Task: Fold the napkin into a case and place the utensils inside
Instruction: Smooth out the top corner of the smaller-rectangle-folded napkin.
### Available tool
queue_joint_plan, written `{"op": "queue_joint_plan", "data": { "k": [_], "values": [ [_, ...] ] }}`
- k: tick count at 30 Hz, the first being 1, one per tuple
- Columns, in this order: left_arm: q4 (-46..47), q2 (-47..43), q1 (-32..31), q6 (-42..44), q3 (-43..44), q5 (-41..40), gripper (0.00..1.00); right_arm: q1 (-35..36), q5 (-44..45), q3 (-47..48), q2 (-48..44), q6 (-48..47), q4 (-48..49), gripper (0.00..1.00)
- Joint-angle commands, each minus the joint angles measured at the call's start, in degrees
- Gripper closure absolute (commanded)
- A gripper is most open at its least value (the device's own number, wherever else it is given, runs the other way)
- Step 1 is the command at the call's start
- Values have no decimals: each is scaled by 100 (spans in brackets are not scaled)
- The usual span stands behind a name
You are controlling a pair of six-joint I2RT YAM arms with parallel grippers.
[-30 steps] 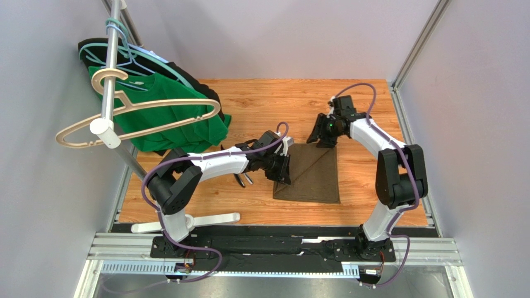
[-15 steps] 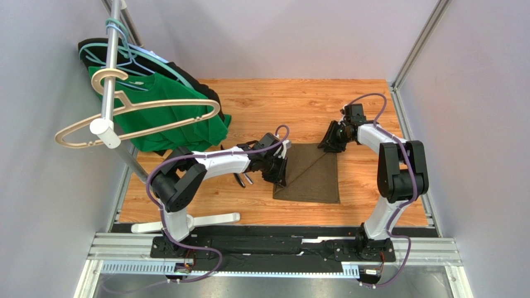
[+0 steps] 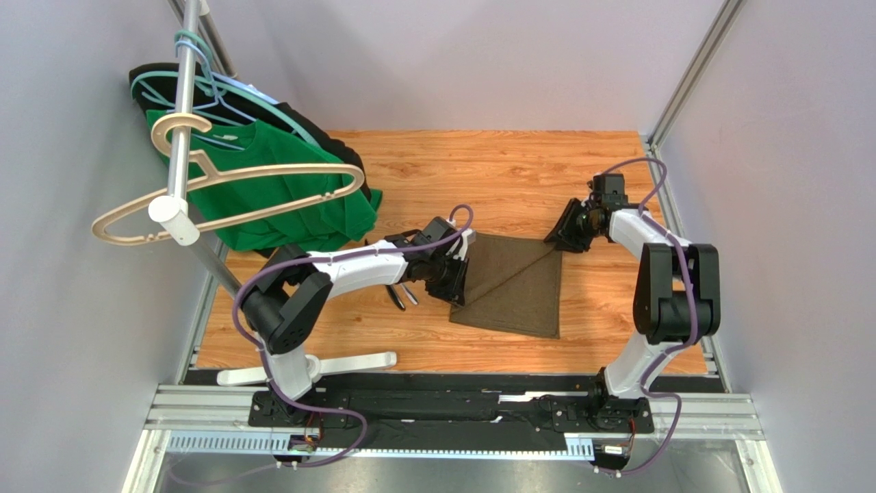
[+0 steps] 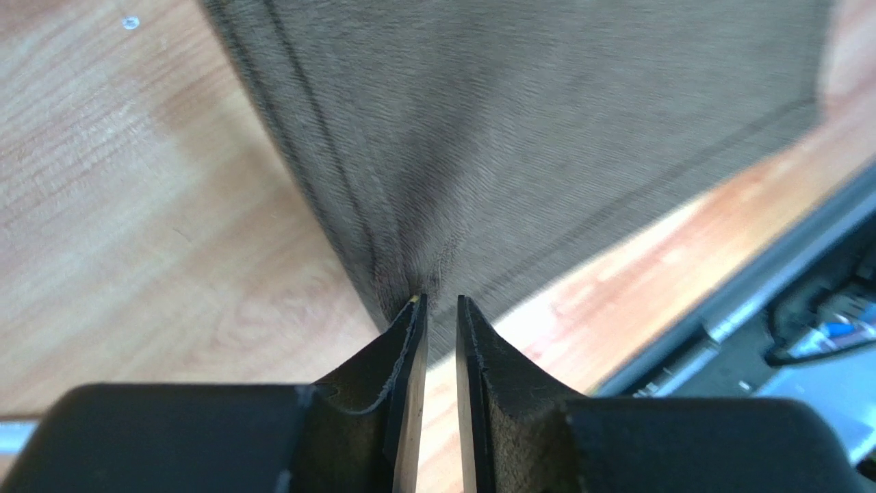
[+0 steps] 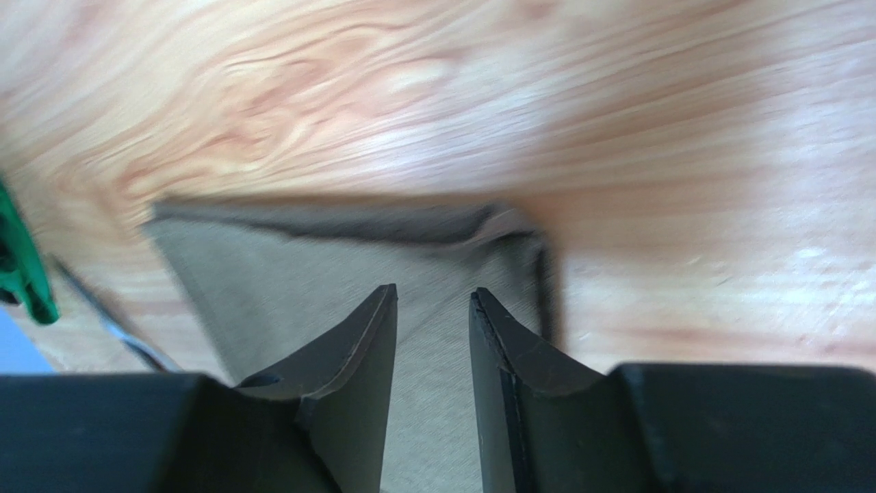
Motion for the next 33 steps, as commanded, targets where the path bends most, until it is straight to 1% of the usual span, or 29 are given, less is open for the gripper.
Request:
{"op": "queue_joint_plan", "data": {
  "k": [1, 4, 7, 8, 11, 14, 15, 17, 19, 20, 21, 23, 27, 30, 31, 32, 33],
  "values": [
    [-77, -662, 3, 3, 158, 330, 75, 174, 33, 69, -743, 9, -144, 61],
    [-34, -619, 46, -41, 246, 286, 75, 174, -204, 69, -629, 105, 14, 61],
    [133, -277, 125, -102, 290, 540, 78, 174, -380, 105, -235, 158, 277, 62],
    [221, -102, 126, -102, 273, 497, 78, 174, -363, 157, -129, 184, 348, 63],
    [257, 163, 152, -41, 141, 304, 79, 174, -258, 219, 249, 106, 427, 66],
    [424, 234, 152, 29, -219, -64, 80, 174, 181, 184, 487, -96, 541, 67],
    [406, 269, 161, 64, -342, -109, 80, 174, 382, 210, 548, -253, 533, 67],
    [424, 269, 152, 100, -465, -136, 80, 174, 472, 289, 698, -334, 481, 67],
    [485, 156, 126, 82, -615, -75, 80, 174, 411, 368, 655, -369, 463, 67],
    [477, -45, 108, 56, -641, -57, 80, 174, 393, 394, 533, -378, 410, 66],
    [450, -169, 65, 56, -642, -39, 80, 339, 445, 516, 436, -395, 332, 65],
    [292, -511, 29, 4, -554, 187, 79, 463, 604, 658, 277, -404, -115, 63],
    [248, -996, 38, -208, -256, 444, 75, 788, 622, 764, -355, -334, -407, 56],
    [248, -874, 38, -217, -80, 462, 74, 964, 175, 676, -374, -141, -241, 55],
    [187, -760, 47, -208, -53, 462, 75, 982, 69, 563, -270, -80, -49, 55],
    [195, -524, 55, -199, -79, 462, 76, 991, -219, 527, -199, 34, 40, 55],
    [239, -435, 55, -199, -140, 453, 78, 991, -274, 518, -102, 61, 84, 56]
  ]
}}
